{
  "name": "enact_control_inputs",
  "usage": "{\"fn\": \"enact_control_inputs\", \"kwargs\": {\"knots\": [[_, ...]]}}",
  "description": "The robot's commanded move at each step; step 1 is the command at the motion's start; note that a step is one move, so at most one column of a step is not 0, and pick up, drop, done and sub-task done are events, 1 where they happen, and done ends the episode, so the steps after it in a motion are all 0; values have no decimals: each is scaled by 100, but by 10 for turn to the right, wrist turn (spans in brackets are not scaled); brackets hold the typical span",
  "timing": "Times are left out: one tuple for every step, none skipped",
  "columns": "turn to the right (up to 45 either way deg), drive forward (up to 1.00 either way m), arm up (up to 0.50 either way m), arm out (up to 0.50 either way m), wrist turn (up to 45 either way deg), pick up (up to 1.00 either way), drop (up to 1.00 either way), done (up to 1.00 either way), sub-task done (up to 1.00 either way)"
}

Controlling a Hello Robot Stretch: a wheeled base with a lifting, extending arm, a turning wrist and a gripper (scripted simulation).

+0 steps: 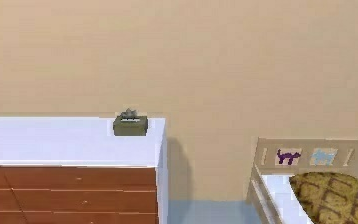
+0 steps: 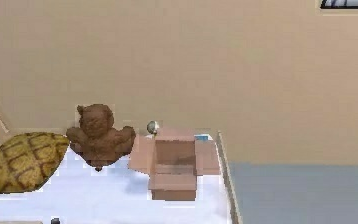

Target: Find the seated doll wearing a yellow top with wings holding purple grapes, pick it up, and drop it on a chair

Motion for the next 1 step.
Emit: {"fn": "enact_control_inputs", "kwargs": {"knots": [[-30,0,0,0,0,0,0,0,0]]}}
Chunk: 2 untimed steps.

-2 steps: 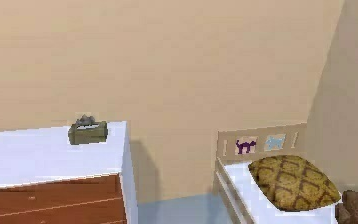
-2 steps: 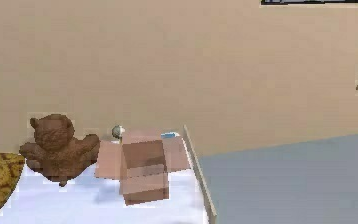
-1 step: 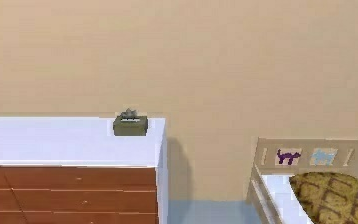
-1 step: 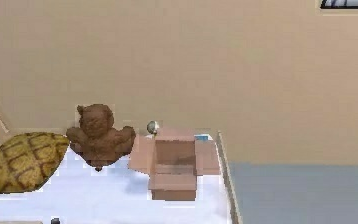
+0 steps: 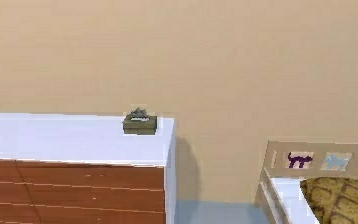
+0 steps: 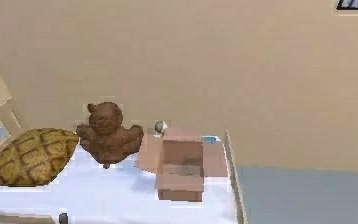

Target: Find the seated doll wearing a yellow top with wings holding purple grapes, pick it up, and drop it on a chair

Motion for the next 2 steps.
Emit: {"fn": "enact_control_inputs", "kwargs": {"knots": [[450,0,0,0,0,0,0,0,0],[450,0,0,0,0,0,0,0,0]]}}
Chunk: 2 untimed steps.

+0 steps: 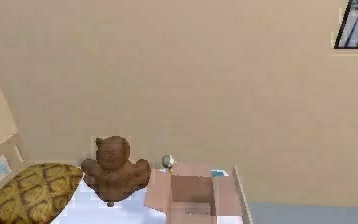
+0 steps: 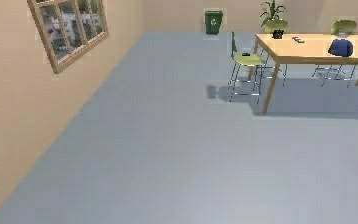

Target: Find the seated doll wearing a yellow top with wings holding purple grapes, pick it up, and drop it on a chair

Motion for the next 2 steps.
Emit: {"fn": "enact_control_inputs", "kwargs": {"knots": [[450,0,0,0,0,0,0,0,0],[120,0,0,0,0,0,0,0,0]]}}
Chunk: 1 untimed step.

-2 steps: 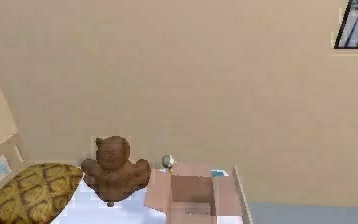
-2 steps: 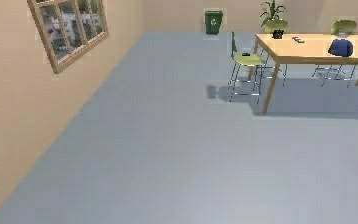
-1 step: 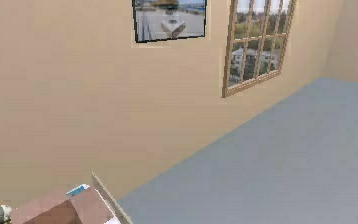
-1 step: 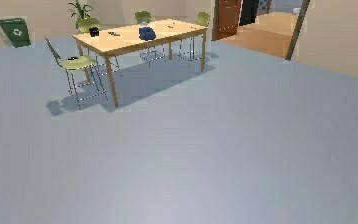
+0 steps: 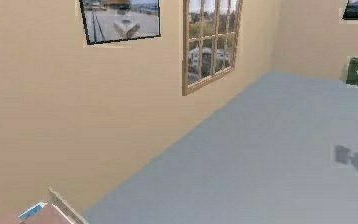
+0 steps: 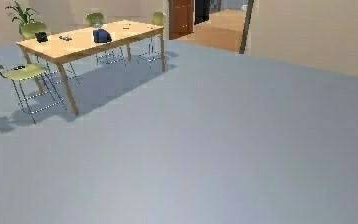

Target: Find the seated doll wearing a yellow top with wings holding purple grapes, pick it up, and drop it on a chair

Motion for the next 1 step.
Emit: {"fn": "enact_control_inputs", "kwargs": {"knots": [[30,0,0,0,0,0,0,0,0]]}}
